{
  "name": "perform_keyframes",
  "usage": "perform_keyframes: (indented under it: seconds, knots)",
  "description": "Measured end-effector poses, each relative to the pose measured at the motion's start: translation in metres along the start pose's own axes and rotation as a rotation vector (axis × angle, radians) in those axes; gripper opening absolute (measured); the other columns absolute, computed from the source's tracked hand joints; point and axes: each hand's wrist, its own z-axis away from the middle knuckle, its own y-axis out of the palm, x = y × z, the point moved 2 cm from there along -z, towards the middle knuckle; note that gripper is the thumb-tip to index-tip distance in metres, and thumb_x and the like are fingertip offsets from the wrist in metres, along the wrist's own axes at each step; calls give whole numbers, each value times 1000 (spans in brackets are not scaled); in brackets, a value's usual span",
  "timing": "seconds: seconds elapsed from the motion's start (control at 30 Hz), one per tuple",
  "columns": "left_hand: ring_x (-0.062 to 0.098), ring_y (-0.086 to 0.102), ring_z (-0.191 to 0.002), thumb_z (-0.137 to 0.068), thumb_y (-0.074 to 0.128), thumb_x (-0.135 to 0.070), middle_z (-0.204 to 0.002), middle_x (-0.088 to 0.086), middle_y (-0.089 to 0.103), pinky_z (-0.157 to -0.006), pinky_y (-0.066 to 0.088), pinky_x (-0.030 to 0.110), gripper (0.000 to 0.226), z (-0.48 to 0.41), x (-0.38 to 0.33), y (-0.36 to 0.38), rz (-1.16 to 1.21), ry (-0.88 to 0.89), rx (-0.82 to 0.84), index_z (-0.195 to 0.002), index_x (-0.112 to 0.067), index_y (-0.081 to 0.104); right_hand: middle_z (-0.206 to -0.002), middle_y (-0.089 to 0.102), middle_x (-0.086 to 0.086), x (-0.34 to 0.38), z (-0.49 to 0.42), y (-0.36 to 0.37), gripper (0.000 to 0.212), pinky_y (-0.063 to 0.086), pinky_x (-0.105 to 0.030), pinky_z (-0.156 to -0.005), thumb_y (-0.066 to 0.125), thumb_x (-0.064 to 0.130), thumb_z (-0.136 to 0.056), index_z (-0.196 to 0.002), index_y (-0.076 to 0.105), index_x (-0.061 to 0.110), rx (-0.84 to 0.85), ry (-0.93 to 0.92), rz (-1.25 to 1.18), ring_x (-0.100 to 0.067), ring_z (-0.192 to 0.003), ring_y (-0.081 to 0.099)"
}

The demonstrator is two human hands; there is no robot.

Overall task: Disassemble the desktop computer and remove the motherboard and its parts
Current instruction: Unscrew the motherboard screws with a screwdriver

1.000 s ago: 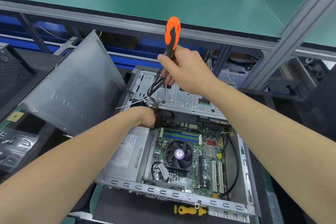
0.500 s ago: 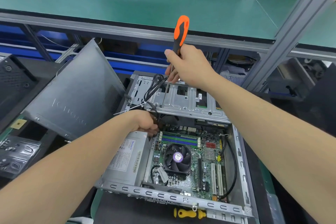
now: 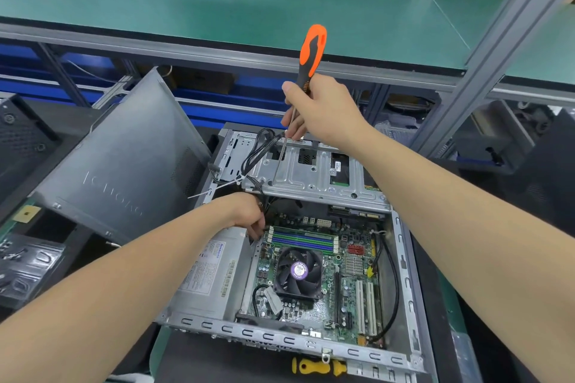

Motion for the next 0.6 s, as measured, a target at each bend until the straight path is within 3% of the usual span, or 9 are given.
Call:
perform_keyframes:
  seconds: [0.07, 0.13, 0.2, 0.27, 0.37, 0.47, 0.6]
  knots:
    - [18, 71, -81, -106, 42, -9, -104, 14, 79, -83, 54, 26, 33, 4, 1, -2, -73, 2, -68, -92, -1, 72, -73, 75, -7, 2, 4, -2, 34, 62, -31, -57, 47, 34, -107, -101, 58, 2, -12, -23, -1, -22, -57, 74]
    - [12, 67, -82, -107, 33, -20, -87, 3, 81, -76, 46, 19, 50, 14, 2, -5, -174, 48, -142, -77, -11, 72, -73, 75, -6, 6, 9, -4, 33, 60, -29, -56, 49, 34, -107, -99, 58, 3, -12, -39, -11, -21, -57, 74]
    - [15, 64, -79, -108, 30, -28, -78, 1, 78, -77, 46, 25, 56, 27, 0, -7, -261, 105, -202, -71, -13, 71, -72, 75, -6, 10, 15, -7, 33, 60, -28, -56, 50, 34, -106, -99, 58, 3, -14, -59, -9, -20, -57, 74]
    - [22, 58, -77, -109, 31, -27, -86, 10, 73, -81, 48, 35, 51, 42, -10, -6, -425, 151, -262, -68, -14, 58, -72, 75, -5, 16, 22, -11, 33, 60, -28, -55, 51, 34, -105, -98, 58, 3, -27, -91, -15, -19, -56, 74]
    - [22, 53, -72, -108, 34, -25, -81, 9, 66, -72, 47, 38, 42, 66, -28, -1, -471, 262, -427, -72, -12, 50, -71, 74, -5, 27, 33, -20, 32, 61, -33, -54, 52, 34, -104, -96, 56, 4, -66, -159, -36, -21, -55, 73]
    - [14, 55, -57, -106, 40, -26, -67, 0, 68, -55, 47, 29, 41, 84, -34, 0, -3, 349, -436, -71, -12, 57, -69, 73, -5, 38, 43, -32, 30, 61, -36, -55, 52, 33, -104, -94, 56, 5, -116, -216, -52, -21, -53, 72]
    - [13, 47, -52, -108, 41, -14, -68, 4, 56, -48, 40, 22, 26, 99, -30, 4, 942, 285, -46, -87, -9, 56, -68, 73, -4, 53, 58, -50, 28, 57, -29, -50, 52, 33, -104, -91, 55, 8, -160, -299, -50, -20, -51, 71]
